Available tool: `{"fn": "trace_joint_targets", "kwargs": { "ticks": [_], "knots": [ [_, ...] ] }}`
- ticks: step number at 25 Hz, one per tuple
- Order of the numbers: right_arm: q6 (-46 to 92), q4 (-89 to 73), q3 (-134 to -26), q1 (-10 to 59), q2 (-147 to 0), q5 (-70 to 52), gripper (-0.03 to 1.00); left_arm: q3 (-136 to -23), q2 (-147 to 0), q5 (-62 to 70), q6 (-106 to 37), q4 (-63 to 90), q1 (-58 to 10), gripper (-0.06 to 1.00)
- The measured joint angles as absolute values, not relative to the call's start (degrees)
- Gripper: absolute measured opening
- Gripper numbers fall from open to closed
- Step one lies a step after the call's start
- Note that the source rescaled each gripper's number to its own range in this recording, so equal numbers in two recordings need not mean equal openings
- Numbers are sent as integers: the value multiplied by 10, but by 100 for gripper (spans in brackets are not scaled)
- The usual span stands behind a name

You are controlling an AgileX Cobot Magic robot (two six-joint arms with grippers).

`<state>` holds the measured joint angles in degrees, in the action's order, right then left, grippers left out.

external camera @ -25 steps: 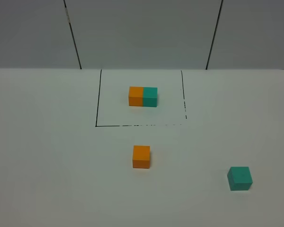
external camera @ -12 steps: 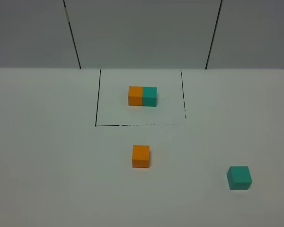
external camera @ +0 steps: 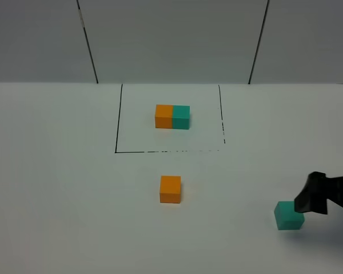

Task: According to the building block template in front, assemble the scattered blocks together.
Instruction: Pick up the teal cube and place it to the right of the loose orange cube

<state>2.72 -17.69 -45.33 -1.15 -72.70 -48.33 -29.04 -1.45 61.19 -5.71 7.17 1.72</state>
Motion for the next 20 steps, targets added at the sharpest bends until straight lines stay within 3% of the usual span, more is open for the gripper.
{"fn": "trace_joint_targets", "kwargs": {
  "ticks": [8,20],
  "knots": [
    [4,-106,-505,68,-899,-430,100,-290,-14,612,-57,72,17,59],
    [-34,-74,-511,78,-977,-361,100,-290,-14,612,-56,72,17,59]
  ]
}}
